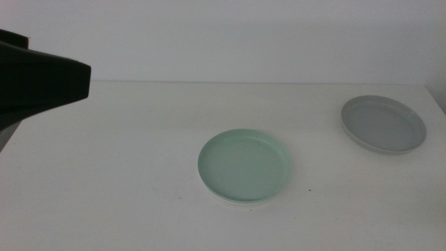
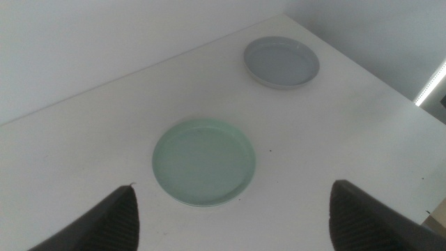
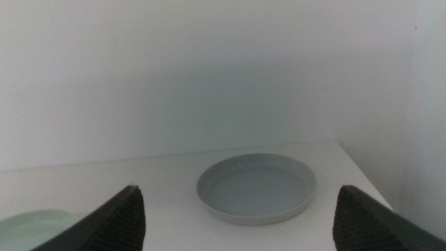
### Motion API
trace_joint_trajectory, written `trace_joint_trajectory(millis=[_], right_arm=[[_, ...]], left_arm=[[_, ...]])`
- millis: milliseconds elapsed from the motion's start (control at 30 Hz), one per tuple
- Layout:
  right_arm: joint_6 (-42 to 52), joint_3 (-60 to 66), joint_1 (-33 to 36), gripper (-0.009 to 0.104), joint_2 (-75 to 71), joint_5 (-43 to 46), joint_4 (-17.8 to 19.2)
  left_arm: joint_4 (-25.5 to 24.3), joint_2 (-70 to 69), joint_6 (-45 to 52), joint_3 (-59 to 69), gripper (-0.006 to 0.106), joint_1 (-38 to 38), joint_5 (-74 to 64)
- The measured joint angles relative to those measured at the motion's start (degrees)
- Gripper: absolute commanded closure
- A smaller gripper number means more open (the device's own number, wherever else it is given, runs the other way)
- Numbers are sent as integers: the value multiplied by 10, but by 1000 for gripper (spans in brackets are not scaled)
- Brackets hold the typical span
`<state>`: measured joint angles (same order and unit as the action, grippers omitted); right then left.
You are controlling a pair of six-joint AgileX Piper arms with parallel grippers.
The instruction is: Stack the three bowls on top of each other.
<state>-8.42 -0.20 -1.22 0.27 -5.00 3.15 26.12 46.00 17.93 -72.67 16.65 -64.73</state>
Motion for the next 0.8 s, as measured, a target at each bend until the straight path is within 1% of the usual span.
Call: trace_joint_trajectory(millis=[67,200,333,433,500,567,667,800], right_arm=[[-1,0,0,2,0,9,-9],[7,0,0,2,0,42,-10],[5,-38,0,2,29,-2,-19],[-4,-126,0,2,132,-41,-20],[-18,-202,0,2,216,-94,-20],[-31,-311,0,2,326,-177,-24],[-34,-438,0,2,444,-310,-26],[-38,-584,0,2,589,-427,-26]], left_arm=[[0,0,0,0,7,0,0],[0,0,0,0,7,0,0],[0,0,0,0,7,0,0],[0,0,0,0,7,0,0],[0,0,0,0,7,0,0],[0,0,0,0,7,0,0],[0,0,0,0,7,0,0],[0,0,0,0,7,0,0]])
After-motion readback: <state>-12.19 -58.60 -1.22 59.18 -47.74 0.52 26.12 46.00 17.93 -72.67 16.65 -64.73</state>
